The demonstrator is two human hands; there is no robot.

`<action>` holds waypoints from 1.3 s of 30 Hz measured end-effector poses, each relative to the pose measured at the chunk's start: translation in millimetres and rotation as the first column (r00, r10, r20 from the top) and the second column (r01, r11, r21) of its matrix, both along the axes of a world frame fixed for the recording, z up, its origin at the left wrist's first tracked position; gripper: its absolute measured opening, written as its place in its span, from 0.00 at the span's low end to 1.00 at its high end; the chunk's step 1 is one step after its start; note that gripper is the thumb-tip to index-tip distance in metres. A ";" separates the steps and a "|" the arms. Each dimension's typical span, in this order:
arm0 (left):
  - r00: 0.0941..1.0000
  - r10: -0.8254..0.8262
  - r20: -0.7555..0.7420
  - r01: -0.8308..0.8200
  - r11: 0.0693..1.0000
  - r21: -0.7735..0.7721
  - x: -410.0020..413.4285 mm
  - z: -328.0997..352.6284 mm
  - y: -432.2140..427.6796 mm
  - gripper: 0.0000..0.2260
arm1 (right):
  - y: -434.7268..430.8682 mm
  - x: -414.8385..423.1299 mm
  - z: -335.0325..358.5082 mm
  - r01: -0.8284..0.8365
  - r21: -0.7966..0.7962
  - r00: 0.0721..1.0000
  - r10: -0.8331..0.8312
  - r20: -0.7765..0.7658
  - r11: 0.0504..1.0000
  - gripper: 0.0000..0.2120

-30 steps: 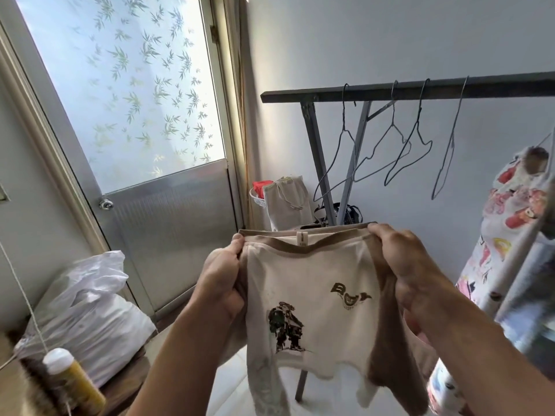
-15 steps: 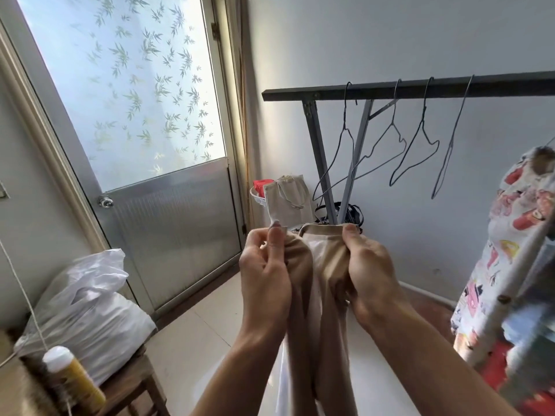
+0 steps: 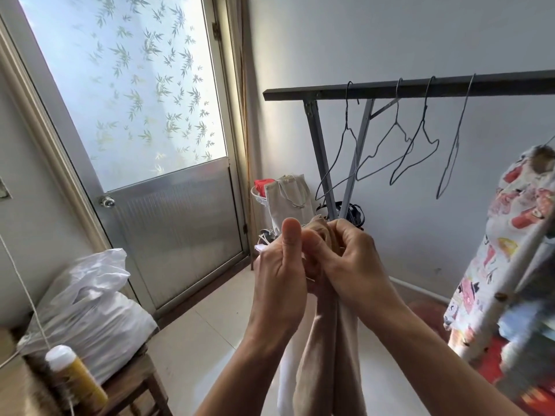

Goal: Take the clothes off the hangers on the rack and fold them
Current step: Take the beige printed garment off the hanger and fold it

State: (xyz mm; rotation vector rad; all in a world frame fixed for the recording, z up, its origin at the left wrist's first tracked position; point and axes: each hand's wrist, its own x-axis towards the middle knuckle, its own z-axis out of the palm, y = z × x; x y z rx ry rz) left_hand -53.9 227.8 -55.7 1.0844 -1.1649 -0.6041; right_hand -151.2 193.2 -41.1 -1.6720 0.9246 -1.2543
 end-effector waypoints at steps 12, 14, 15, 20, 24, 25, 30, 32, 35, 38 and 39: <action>0.906 -0.065 0.418 0.075 0.997 -0.007 77.7 8.7 5.3 0.09 | -20.8 -36.4 6.2 -0.231 -0.107 0.970 0.238 0.054 0.967 0.07; 0.824 -0.161 0.543 0.131 0.987 0.094 81.0 16.2 0.9 0.11 | -20.5 -38.9 9.1 -0.278 -0.137 0.959 0.284 0.022 0.951 0.07; 0.799 -0.221 0.559 0.163 0.975 0.152 81.8 19.5 -1.2 0.10 | -20.5 -39.6 10.4 -0.300 -0.146 0.952 0.305 0.015 0.943 0.08; 0.728 -0.510 0.458 0.353 0.851 0.388 81.8 28.1 -8.5 0.13 | -20.3 -42.3 14.0 -0.350 -0.174 0.935 0.354 -0.007 0.920 0.09; 0.666 -0.632 0.397 0.453 0.765 0.457 81.9 26.4 -7.6 0.15 | -20.3 -45.5 12.6 -0.338 -0.192 0.940 0.339 -0.027 0.922 0.08; 0.675 -0.627 0.390 0.464 0.771 0.436 81.8 26.0 -7.0 0.15 | -20.3 -46.7 12.3 -0.334 -0.191 0.942 0.336 -0.023 0.923 0.08; 0.764 -0.348 0.544 0.264 0.937 0.229 89.7 39.7 -5.5 0.04 | -24.8 -54.8 9.5 -0.314 -0.171 0.949 0.309 -0.055 0.934 0.07; 0.664 -0.161 0.730 0.114 0.987 0.115 93.2 54.4 -4.3 0.06 | -25.8 -56.0 6.1 -0.306 -0.156 0.949 0.289 -0.122 0.939 0.06; 0.575 -0.023 0.818 0.061 0.998 -0.015 89.5 64.8 -1.9 0.08 | -24.5 -55.6 6.7 -0.288 -0.157 0.954 0.269 -0.134 0.944 0.07; 0.607 -0.121 0.786 0.143 0.989 0.042 82.9 60.2 -6.2 0.08 | -24.2 -56.1 10.0 -0.254 -0.191 0.965 0.236 -0.114 0.948 0.08; 0.663 -0.152 0.733 0.163 0.985 0.057 81.8 57.2 -8.5 0.08 | -24.6 -55.1 9.3 -0.240 -0.194 0.969 0.224 -0.100 0.951 0.08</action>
